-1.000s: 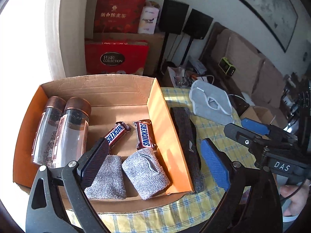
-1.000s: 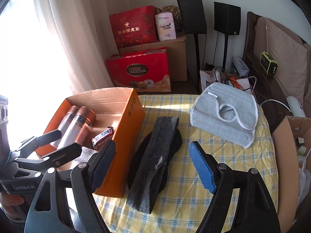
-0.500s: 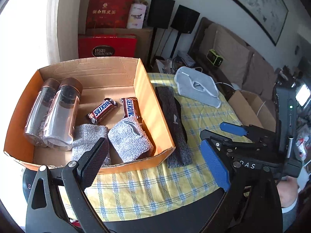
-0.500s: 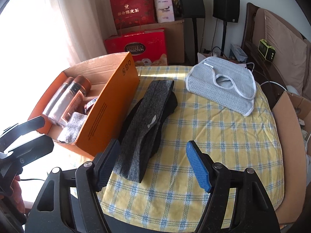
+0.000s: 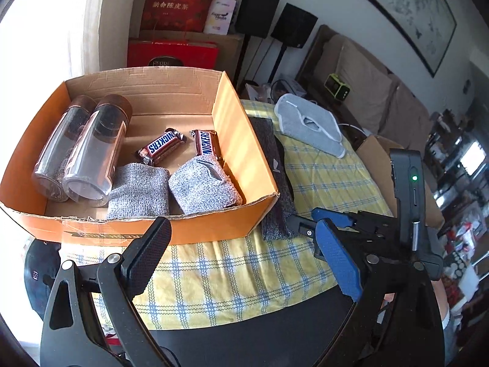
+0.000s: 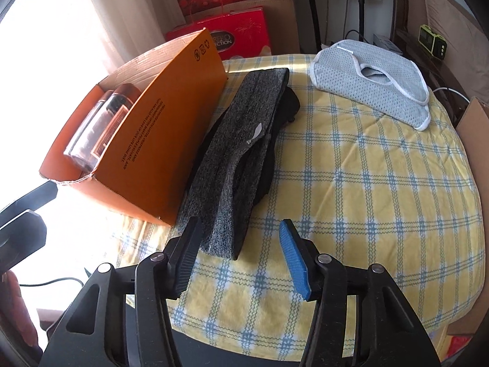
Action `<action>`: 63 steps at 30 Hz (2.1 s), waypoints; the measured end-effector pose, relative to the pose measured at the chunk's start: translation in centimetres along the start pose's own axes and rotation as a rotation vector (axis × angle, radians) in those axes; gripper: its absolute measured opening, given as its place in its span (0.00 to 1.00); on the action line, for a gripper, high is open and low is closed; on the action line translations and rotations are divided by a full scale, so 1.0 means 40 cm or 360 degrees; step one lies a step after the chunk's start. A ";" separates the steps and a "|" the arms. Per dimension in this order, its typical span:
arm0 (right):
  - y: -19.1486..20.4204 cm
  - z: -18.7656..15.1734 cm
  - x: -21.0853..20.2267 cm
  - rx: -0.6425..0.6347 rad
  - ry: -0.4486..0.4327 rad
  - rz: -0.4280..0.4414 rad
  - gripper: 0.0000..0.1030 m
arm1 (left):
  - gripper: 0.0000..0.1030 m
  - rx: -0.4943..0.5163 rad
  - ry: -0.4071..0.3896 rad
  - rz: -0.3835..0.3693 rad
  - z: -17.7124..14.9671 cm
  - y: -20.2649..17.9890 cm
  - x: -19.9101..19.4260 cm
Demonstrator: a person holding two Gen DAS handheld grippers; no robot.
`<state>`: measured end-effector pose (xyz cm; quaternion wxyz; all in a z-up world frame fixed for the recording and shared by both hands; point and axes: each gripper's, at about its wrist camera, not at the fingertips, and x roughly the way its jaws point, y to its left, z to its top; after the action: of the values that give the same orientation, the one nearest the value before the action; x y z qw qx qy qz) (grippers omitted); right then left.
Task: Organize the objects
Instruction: 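Withdraw both tools from the box toward the grey knit headband, then grasp the end of the grey knit headband with the right tool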
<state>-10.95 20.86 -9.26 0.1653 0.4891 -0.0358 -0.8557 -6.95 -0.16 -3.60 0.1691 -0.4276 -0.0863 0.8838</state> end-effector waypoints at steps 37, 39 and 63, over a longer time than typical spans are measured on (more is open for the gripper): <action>-0.105 -0.035 -0.091 0.0037 -0.0047 -0.0012 0.38 | 0.92 0.0102 0.0081 -0.0067 -0.037 -0.102 0.029; -0.091 -0.033 -0.080 0.0023 -0.0057 -0.0013 0.43 | 0.92 0.0098 0.0061 -0.0033 -0.034 -0.094 0.025; -0.022 -0.010 0.022 -0.0045 -0.0018 -0.0060 0.13 | 0.93 0.0003 0.0059 -0.0021 -0.022 -0.032 0.021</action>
<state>-11.24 21.45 -10.40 0.1557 0.4824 -0.0155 -0.8619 -6.45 1.34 -4.36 0.1769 -0.4432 -0.0850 0.8747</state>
